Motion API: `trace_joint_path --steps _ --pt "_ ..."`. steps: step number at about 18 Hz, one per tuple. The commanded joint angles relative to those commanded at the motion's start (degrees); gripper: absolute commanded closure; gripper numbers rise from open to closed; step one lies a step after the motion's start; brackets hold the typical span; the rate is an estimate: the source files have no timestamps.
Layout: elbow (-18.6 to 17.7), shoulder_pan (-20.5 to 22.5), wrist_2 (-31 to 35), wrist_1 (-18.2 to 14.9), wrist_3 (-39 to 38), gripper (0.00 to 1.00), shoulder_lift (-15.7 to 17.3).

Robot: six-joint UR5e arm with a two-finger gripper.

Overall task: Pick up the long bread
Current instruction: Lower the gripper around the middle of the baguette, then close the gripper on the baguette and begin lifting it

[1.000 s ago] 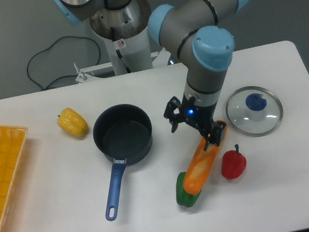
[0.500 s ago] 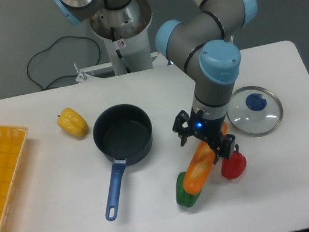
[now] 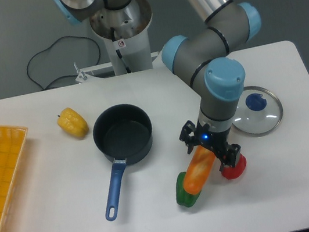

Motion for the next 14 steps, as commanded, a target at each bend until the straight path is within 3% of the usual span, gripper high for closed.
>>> trace_joint_path --steps 14 --pt "0.4 -1.1 0.0 0.1 -1.9 0.00 -1.7"
